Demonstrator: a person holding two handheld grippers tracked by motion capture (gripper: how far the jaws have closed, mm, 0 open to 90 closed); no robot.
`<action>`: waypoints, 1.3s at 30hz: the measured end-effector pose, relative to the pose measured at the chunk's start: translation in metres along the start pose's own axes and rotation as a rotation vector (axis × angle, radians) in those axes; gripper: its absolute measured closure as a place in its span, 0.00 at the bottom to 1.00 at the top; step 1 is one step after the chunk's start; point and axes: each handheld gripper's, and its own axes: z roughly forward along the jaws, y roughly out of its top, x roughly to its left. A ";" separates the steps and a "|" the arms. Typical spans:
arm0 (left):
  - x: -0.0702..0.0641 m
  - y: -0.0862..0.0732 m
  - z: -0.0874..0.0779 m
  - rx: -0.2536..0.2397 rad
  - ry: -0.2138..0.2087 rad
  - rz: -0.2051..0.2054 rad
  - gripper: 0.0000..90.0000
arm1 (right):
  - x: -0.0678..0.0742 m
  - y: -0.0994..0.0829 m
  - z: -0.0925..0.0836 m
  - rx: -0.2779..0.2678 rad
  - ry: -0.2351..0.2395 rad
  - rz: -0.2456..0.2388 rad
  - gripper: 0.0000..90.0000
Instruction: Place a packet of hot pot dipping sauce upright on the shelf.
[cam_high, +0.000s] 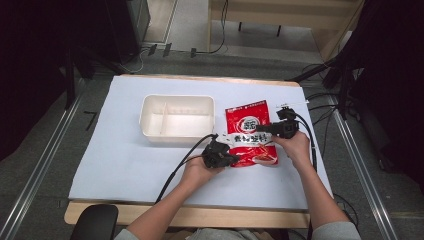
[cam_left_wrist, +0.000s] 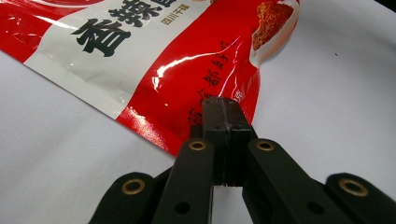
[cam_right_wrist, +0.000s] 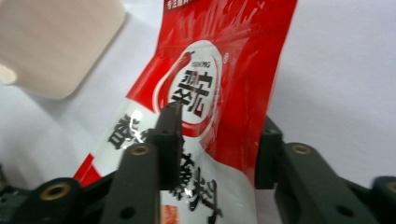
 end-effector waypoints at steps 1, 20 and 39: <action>0.001 0.000 0.000 0.005 -0.002 -0.003 1.00 | 0.001 0.000 0.001 0.007 0.003 -0.009 0.76; -0.001 0.003 -0.009 0.061 -0.001 -0.017 0.86 | 0.017 0.004 -0.001 0.029 -0.050 -0.032 1.00; 0.000 0.006 -0.067 0.033 -0.064 -0.059 0.60 | 0.033 0.010 -0.024 -0.012 -0.018 -0.064 1.00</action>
